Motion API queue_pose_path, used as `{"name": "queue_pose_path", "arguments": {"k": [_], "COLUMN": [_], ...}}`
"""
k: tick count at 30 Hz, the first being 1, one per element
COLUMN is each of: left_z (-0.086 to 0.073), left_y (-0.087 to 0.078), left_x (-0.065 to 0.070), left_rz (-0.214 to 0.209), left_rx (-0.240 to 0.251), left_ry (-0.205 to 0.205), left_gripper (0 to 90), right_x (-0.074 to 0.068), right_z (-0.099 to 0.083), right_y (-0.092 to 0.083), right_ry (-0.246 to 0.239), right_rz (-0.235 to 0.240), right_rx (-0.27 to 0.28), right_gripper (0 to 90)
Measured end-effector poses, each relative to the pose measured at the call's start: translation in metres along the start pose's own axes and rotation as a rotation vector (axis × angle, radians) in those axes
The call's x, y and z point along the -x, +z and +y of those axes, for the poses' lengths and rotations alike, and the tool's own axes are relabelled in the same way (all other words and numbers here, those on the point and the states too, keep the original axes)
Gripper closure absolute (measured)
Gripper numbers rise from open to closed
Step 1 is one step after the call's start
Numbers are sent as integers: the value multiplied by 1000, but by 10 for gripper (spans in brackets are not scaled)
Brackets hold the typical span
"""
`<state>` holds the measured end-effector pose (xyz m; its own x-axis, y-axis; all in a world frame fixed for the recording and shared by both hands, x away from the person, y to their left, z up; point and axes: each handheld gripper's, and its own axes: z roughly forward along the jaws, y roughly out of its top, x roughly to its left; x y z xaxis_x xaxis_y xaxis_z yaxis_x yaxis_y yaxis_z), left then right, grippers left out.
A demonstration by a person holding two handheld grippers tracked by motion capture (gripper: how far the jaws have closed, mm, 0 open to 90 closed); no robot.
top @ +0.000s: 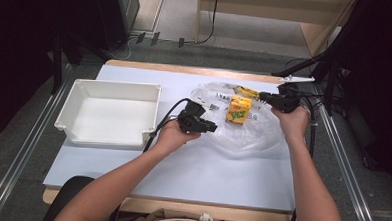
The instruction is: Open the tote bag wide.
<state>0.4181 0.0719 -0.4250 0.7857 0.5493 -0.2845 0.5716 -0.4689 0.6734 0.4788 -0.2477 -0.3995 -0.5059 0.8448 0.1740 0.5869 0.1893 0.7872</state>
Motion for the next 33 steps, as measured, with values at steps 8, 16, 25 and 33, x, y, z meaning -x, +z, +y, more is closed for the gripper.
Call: {"name": "queue_pose_path", "arguments": {"k": [8,16,25,33], "left_z": [8,13,16,19], "left_y": [-9,-18,-24,-26], "left_x": [-1,-4,-10,-13], "left_rz": [-24,-26,-43,-55], "left_rx": [4,15,23,37], "left_ry": [-1,3,-1,22], "left_gripper": [736,670,527,433], "right_x": [-13,-21,-26,-33], "right_z": [-9,-23,-41,-48], "right_y": [-20,-32,-37,-41], "right_ry": [-22,-15,-8,-13], "right_rz": [7,37,48,84], "right_rx": [16,23,2,-4], "right_gripper": [848,797,641,426]}}
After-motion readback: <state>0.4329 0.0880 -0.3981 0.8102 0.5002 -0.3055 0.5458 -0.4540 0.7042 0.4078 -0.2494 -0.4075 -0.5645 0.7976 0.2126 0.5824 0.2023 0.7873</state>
